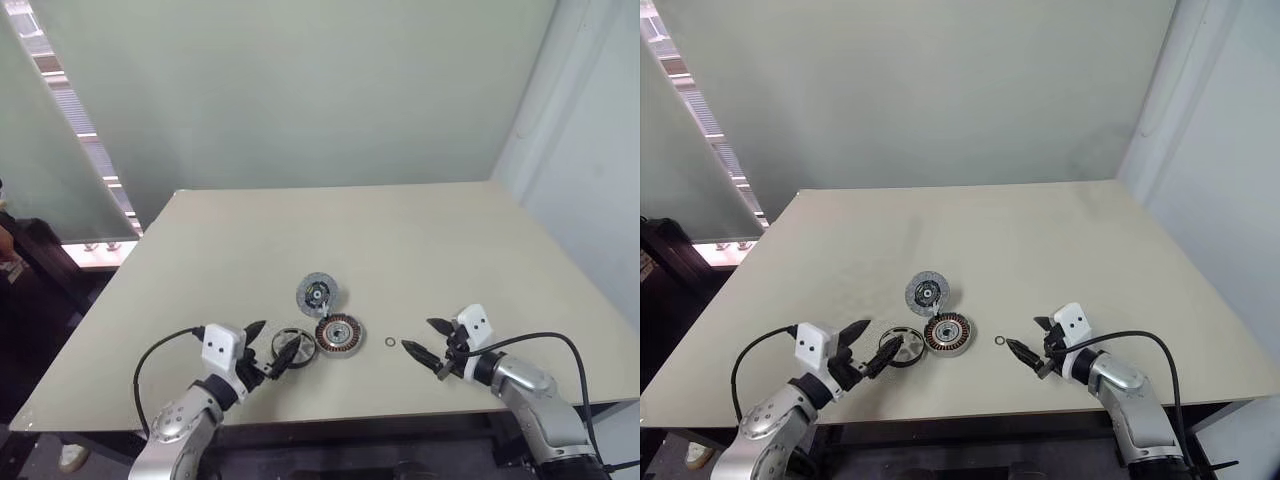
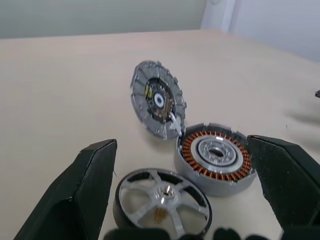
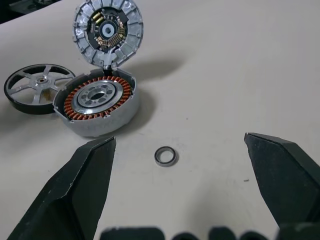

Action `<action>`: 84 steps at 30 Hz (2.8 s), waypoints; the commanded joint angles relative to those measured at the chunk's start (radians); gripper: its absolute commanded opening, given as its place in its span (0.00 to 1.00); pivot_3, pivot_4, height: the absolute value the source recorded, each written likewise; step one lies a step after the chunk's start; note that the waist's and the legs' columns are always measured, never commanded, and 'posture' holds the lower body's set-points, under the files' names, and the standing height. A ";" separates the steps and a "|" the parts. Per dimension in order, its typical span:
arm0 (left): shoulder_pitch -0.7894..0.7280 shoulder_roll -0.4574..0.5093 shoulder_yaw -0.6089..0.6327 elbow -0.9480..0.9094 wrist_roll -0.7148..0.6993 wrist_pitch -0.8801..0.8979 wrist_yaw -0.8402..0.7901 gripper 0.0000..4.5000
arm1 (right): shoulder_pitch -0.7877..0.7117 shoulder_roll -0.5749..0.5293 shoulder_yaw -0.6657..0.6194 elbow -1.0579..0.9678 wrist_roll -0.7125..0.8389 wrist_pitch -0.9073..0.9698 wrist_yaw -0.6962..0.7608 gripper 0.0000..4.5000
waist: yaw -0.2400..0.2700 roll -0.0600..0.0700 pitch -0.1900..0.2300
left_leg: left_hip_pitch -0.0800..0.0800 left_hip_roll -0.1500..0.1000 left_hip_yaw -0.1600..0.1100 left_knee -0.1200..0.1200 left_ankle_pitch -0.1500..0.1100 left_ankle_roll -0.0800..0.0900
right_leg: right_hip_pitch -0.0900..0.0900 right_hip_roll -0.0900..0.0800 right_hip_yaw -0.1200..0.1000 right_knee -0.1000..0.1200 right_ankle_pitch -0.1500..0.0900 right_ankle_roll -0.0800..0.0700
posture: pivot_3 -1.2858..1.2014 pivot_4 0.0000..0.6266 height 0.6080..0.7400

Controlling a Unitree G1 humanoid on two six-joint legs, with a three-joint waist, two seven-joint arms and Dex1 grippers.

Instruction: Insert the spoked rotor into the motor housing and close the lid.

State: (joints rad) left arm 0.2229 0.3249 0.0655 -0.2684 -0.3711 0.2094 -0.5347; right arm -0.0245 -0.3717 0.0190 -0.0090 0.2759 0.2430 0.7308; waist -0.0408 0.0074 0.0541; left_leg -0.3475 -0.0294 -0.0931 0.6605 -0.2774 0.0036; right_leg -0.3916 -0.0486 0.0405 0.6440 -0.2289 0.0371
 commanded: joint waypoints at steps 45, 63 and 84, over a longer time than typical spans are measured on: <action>0.000 0.068 -0.103 -0.008 0.021 0.065 -0.119 0.99 | -0.100 0.063 0.117 0.085 -0.092 0.076 -0.154 1.00 | 0.000 -0.002 0.002 | 0.000 0.002 0.001 0.000 0.000 0.000 | -0.001 0.000 0.000 -0.001 0.000 0.000 | 0.52 0.00 1.00; 0.019 0.066 -0.138 -0.013 0.025 0.066 -0.119 0.99 | -0.158 0.138 0.128 0.268 -0.143 -0.029 -0.154 1.00 | -0.001 -0.002 0.002 | 0.000 0.001 0.000 -0.001 0.000 0.000 | -0.001 0.001 0.000 -0.001 0.000 0.000 | 0.52 0.00 1.00; 0.015 0.059 -0.134 -0.004 0.032 0.050 -0.111 1.00 | -0.168 0.147 0.145 0.310 -0.202 -0.058 -0.169 0.31 | -0.008 -0.002 0.002 | 0.000 0.002 0.000 -0.001 0.000 0.000 | -0.001 0.001 0.000 -0.001 0.000 0.000 | 0.52 0.00 1.00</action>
State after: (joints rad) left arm 0.2477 0.3852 -0.0719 -0.2388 -0.3459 0.2803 -0.6467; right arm -0.1848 -0.2293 0.1635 0.3209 0.0749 0.1921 0.5609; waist -0.0490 0.0058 0.0557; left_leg -0.3474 -0.0277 -0.0932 0.6594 -0.2777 0.0038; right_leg -0.3923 -0.0474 0.0403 0.6433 -0.2288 0.0371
